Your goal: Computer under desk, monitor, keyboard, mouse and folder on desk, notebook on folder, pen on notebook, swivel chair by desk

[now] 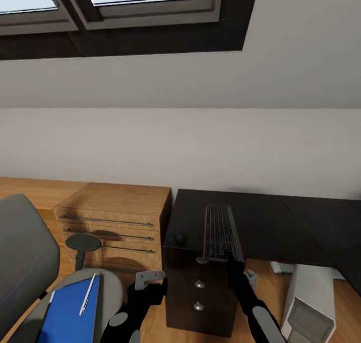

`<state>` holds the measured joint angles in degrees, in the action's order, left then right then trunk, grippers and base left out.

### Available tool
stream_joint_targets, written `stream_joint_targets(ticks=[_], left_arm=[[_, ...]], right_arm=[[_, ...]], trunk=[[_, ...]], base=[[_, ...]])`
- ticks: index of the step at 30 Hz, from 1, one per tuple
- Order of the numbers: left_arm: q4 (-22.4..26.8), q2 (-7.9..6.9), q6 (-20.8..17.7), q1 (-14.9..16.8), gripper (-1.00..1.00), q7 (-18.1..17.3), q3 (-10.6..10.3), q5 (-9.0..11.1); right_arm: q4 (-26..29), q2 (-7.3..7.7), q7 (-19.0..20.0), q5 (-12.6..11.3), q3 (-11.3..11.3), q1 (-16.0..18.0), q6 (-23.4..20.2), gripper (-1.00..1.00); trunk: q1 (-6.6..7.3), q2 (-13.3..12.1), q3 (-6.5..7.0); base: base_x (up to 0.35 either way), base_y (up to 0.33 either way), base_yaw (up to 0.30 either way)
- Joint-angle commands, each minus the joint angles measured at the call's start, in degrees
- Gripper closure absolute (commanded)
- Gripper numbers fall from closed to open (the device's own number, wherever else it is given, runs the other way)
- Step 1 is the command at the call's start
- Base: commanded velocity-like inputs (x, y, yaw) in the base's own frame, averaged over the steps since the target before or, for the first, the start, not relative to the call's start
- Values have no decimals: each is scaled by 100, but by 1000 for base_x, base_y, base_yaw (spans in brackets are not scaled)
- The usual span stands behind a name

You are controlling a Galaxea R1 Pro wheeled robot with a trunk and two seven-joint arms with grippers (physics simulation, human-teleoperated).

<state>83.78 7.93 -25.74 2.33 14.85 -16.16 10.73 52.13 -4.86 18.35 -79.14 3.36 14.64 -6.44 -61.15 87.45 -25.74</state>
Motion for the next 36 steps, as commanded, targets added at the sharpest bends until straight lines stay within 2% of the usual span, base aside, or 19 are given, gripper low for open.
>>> stream_joint_targets(ticks=[1, 10, 36], left_arm=[[7, -2, -19, 4, -100, 54, -10, 61], [7, -3, -19, 4, -100, 54, -1, 61], [-10, -2, -1, 4, -100, 54, -1, 61]], right_arm=[[-1, -7, 20, -61, 25, 3, -59, -100], [-1, -7, 28, -62, 23, 3, -59, -100], [18, -7, 67, -57, 5, 3, -54, -100]], trunk=[[0, 4, -7], [0, 4, -7], [0, 4, -7]], base=[[0, 0, 0], [-104, 0, 0], [-331, -17, 0]])
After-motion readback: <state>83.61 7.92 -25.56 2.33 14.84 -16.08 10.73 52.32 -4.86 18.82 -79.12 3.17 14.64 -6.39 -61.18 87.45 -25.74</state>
